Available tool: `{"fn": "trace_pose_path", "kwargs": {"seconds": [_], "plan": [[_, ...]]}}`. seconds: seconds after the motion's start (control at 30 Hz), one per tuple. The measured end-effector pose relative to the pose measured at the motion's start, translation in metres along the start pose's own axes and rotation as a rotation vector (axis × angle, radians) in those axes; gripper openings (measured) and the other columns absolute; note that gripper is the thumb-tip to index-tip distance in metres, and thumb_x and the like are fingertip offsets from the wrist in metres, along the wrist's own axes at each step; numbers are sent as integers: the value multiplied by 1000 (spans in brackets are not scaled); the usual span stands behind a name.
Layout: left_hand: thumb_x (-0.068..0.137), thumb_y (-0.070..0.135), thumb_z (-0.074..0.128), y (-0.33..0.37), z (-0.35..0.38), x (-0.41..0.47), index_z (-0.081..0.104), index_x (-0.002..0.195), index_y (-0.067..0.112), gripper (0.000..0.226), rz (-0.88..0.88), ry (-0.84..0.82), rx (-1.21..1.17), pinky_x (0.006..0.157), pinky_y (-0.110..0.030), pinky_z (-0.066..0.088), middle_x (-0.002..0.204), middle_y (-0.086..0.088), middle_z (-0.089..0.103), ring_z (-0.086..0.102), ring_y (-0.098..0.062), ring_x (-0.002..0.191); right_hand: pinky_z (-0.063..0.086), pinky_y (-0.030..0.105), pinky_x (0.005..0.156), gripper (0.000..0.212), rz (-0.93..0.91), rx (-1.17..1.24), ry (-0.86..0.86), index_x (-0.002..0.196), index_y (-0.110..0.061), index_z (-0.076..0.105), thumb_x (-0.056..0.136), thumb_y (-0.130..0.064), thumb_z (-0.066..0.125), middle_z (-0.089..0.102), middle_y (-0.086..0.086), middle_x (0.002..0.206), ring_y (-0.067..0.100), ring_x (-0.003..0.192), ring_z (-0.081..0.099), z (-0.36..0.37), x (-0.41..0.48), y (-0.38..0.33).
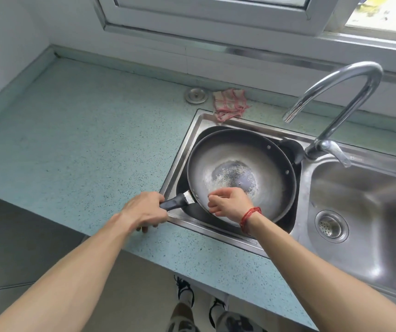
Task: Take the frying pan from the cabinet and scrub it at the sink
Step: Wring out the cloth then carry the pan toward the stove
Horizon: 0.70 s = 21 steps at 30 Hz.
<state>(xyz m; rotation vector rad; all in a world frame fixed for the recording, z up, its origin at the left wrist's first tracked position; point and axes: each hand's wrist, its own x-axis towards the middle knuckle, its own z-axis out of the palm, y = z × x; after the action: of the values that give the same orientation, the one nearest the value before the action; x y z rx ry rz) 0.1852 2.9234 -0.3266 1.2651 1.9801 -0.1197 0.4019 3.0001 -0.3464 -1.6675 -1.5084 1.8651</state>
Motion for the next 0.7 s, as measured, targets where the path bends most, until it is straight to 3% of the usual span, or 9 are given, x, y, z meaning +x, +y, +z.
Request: {"fn": "trace_pose_path", "kwargs": {"seconds": [0.1, 0.3, 0.57, 0.7], "plan": [[67, 11, 60, 4, 3, -10, 60, 79, 9, 12, -10, -43, -172, 42, -26, 41, 60, -6, 57, 49, -18, 42, 57, 27, 69, 8, -20, -46, 13, 96, -9, 69, 93, -12, 62, 70, 6, 79, 15, 67, 64, -3, -7, 2], [67, 11, 63, 10, 8, -40, 58, 73, 10, 8, 2, 62, -177, 38, -21, 37, 54, -1, 52, 45, -14, 36, 60, 34, 75, 9, -124, -138, -1, 88, -23, 68, 91, -17, 63, 75, 4, 83, 13, 70, 70, -5, -36, -6], [61, 12, 60, -32, 14, -101, 45, 59, 19, 17, -65, 188, -238, 38, -21, 26, 47, 3, 43, 36, -15, 35, 61, 34, 73, 15, -150, -103, -133, 97, -1, 70, 96, -12, 61, 76, 16, 85, 20, 70, 71, 14, -87, -24], [57, 18, 60, -56, 11, -136, 43, 55, 18, 17, -93, 330, -289, 44, -23, 28, 45, 5, 41, 36, -19, 42, 61, 33, 76, 25, -155, -182, -251, 97, 5, 71, 98, -17, 59, 76, 16, 89, 24, 80, 74, 53, -110, -37]]}}
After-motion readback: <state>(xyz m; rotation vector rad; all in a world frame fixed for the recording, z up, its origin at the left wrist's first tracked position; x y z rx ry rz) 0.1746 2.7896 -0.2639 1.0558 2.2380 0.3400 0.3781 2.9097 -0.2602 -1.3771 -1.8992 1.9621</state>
